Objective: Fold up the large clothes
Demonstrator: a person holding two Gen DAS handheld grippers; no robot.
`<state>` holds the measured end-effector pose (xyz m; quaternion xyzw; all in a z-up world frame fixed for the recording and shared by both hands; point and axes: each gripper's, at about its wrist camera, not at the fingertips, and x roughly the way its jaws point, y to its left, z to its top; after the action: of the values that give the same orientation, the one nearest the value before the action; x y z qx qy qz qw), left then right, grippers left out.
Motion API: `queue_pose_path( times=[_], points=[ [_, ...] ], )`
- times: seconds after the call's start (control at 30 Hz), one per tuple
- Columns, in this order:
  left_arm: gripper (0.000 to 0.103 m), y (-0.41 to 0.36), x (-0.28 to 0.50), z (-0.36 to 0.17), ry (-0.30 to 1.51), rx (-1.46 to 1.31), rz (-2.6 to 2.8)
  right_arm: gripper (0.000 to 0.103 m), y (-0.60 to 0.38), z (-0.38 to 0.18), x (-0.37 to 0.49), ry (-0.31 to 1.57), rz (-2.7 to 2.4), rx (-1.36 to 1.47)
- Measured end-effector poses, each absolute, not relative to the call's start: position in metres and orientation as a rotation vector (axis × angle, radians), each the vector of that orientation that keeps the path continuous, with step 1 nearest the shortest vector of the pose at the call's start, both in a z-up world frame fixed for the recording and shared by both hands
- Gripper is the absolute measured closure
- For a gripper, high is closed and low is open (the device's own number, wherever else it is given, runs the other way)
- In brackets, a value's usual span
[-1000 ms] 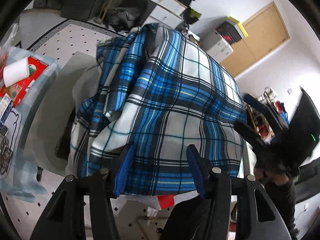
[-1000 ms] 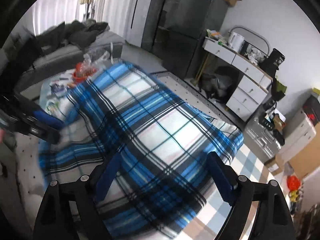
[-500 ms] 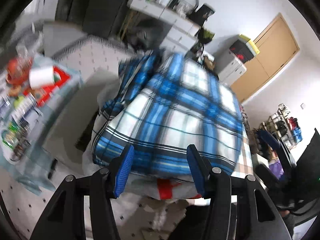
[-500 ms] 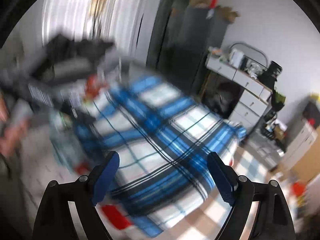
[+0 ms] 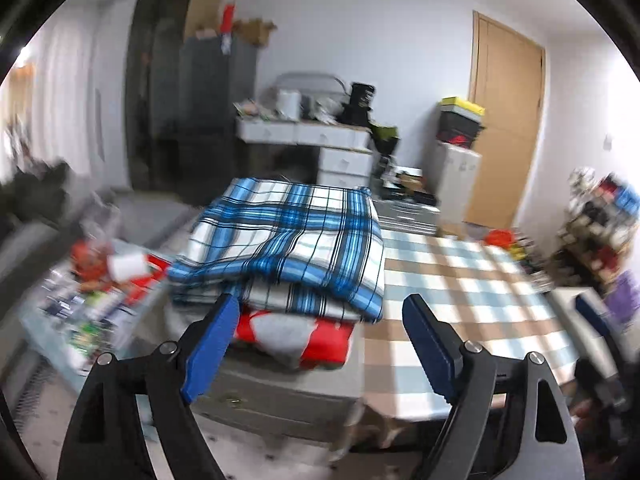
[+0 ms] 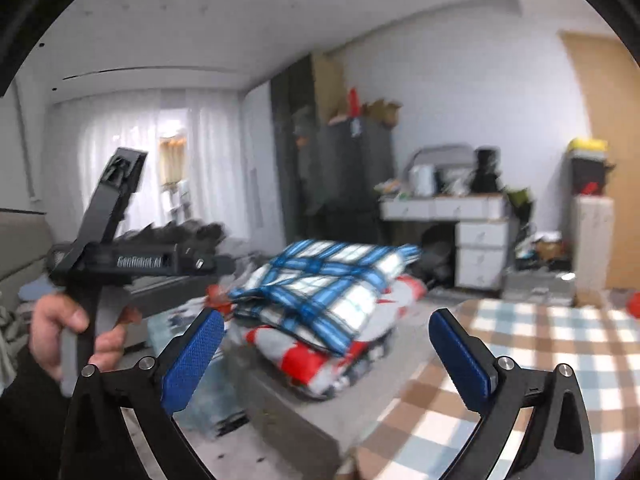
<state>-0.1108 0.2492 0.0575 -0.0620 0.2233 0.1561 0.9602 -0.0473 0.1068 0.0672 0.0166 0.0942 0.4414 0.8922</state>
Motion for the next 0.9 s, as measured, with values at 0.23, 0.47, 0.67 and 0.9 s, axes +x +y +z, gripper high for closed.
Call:
queue_pose_path(
  times=[0.23, 0.47, 0.67, 0.9],
  points=[
    [0.006, 0.202, -0.147, 0.035, 0.352, -0.049, 0.504, 0.0, 0.064, 0.059, -0.085, 0.186, 0.885, 0.09],
    [0.001, 0.183, -0.179, 0.035, 0.273, -0.031, 0.46, 0.0, 0.05, 0.05, -0.115, 0.178, 0.833, 0.095],
    [0.001, 0.186, -0.19, 0.039, 0.208, -0.046, 0.398, 0.0, 0.055, 0.048, -0.143, 0.118, 0.789, 0.018],
    [0.001, 0.186, -0.193, 0.036, 0.158, -0.041, 0.418, 0.0, 0.049, 0.046, -0.153, 0.094, 0.782, 0.019]
  ],
)
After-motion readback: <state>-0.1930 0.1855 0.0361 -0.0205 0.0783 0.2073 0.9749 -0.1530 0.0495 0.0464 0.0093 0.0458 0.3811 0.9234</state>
